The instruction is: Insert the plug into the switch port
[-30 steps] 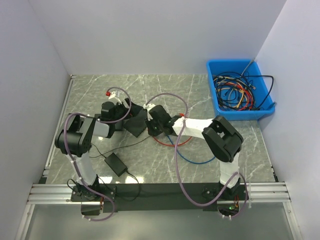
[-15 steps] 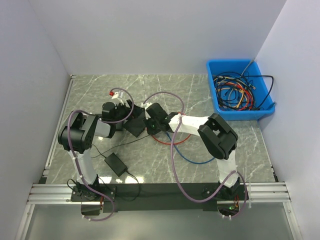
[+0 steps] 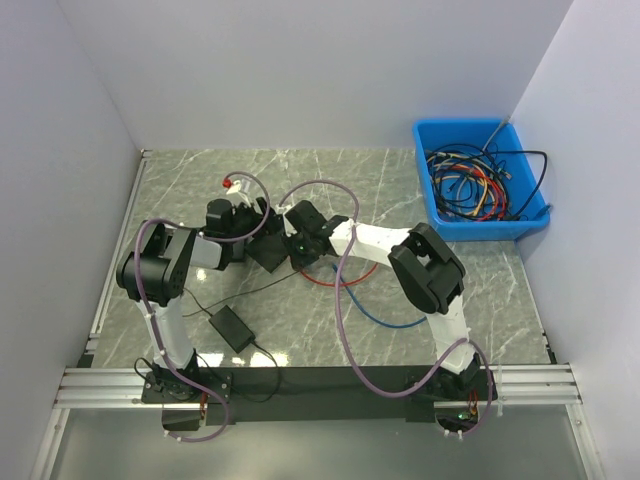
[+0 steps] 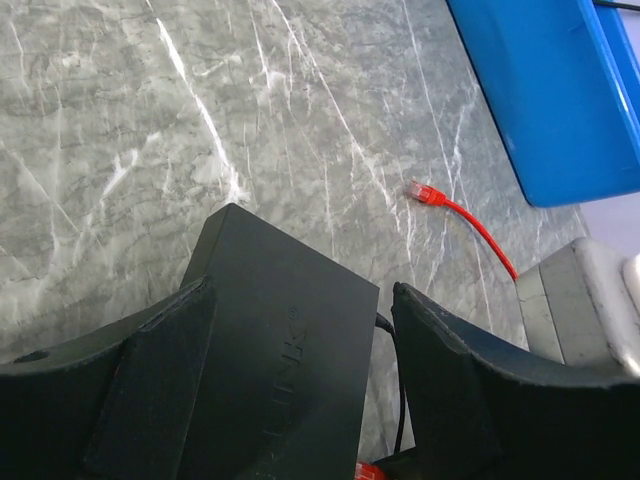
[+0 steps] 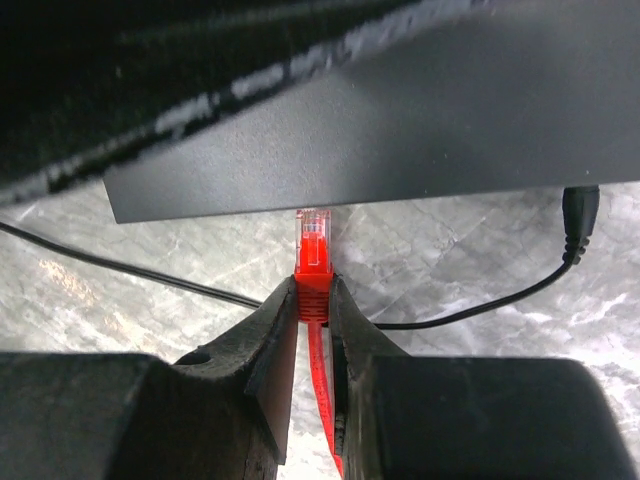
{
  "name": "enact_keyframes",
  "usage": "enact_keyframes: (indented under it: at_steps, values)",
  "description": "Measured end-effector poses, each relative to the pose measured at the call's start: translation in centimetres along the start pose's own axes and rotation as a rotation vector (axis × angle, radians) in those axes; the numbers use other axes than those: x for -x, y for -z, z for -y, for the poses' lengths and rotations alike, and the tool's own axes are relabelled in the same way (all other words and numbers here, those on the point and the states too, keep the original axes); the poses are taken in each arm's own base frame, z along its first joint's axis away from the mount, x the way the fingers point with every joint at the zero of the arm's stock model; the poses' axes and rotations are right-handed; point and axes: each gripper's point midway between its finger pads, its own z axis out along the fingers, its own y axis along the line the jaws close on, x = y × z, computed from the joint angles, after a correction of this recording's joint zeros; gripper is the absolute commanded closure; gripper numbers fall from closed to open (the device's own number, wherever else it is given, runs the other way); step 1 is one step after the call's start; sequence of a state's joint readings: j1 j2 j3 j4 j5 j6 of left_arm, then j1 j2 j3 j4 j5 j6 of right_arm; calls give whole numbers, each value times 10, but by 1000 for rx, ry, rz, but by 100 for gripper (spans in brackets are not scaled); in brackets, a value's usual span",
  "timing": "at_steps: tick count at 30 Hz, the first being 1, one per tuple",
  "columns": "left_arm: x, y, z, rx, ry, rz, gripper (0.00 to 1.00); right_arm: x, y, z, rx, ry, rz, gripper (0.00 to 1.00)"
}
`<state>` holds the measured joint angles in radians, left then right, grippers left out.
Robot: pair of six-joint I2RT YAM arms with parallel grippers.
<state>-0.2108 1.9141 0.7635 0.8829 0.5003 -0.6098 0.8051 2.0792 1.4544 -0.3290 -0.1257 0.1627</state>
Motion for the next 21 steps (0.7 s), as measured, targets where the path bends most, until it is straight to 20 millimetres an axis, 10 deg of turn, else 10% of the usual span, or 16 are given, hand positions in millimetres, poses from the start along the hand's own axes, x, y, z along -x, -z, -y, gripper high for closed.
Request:
enact_keyframes:
  at_steps: [21]
  values:
    - [4,-9,-4,18,-13,-34,26,8,-4,3,-7,-10,-50,100]
